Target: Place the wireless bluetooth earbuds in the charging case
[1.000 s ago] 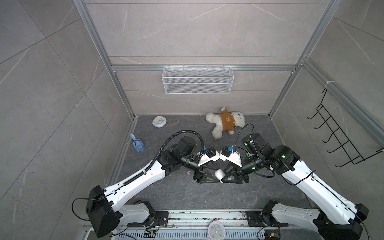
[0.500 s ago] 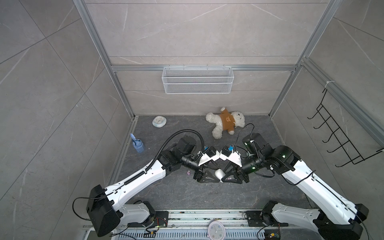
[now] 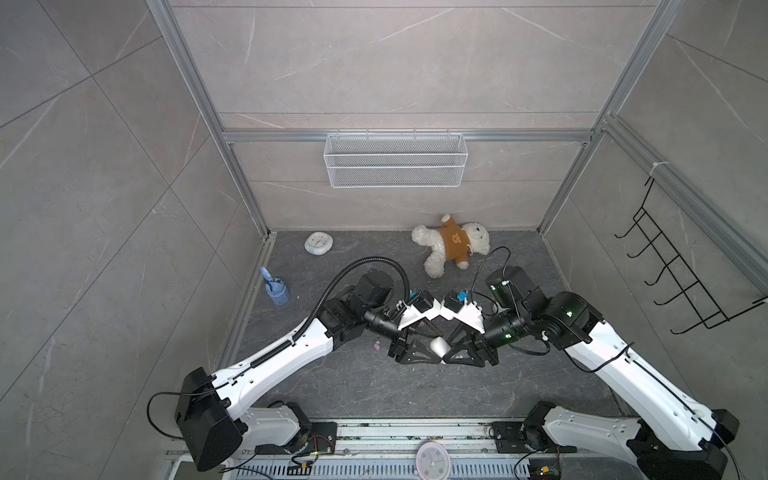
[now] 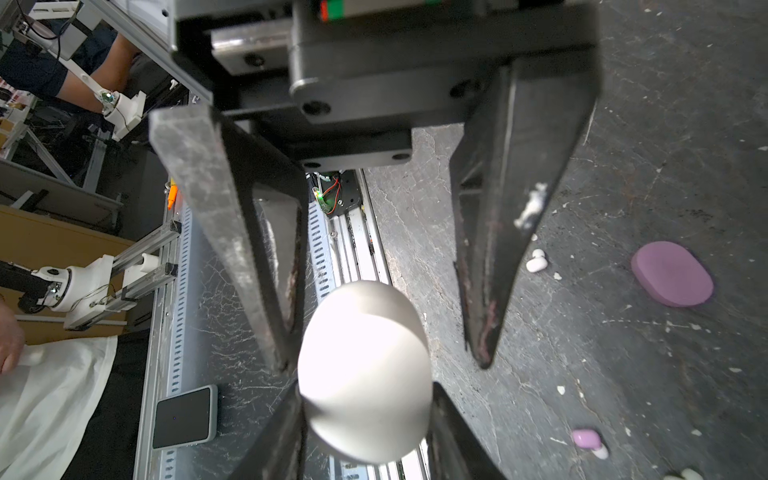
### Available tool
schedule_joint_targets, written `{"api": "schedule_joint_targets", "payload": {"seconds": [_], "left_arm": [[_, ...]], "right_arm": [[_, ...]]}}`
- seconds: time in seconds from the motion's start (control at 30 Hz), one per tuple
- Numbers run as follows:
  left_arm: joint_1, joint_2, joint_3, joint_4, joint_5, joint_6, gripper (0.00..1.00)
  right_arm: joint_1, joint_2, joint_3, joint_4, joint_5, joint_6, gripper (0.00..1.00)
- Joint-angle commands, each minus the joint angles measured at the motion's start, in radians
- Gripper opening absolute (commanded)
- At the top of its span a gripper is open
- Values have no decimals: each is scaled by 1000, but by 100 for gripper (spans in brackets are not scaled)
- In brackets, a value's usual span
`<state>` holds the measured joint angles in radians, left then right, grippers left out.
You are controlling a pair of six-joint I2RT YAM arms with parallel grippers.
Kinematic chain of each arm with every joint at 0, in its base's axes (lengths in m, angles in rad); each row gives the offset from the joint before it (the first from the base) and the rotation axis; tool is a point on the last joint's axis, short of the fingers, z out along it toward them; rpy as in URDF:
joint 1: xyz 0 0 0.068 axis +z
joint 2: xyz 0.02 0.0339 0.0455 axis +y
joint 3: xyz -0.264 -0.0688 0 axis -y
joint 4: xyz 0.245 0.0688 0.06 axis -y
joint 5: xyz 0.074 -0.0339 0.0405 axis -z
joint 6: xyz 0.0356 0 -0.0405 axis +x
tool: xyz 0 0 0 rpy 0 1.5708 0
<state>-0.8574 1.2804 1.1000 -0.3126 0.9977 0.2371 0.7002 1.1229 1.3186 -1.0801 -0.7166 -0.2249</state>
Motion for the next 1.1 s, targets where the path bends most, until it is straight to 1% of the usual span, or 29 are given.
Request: {"api": "schedule_joint_targets", "payload": {"seconds": [0.0, 0.1, 0.33, 0.6, 0.8, 1.07], "left_arm": [[-25, 11, 8, -29, 8, -21, 71], [-25, 15, 3, -19, 16, -34, 71], [-24, 15, 7, 10, 27, -54, 66], [-22, -19, -6, 18, -8, -58, 63], [-21, -18, -6, 18, -21, -55, 58], [-20, -2, 18, 18, -13, -58, 53]], "right_arm": [[2, -15, 24, 106, -5, 25, 43], [2, -22, 19, 118, -10, 34, 44], [2, -5, 13, 121, -29, 33, 44], [1, 9, 21, 37, -17, -6, 44], [2, -20, 5, 31, -15, 8, 44], [2, -13, -5, 66, -32, 18, 44]]}}
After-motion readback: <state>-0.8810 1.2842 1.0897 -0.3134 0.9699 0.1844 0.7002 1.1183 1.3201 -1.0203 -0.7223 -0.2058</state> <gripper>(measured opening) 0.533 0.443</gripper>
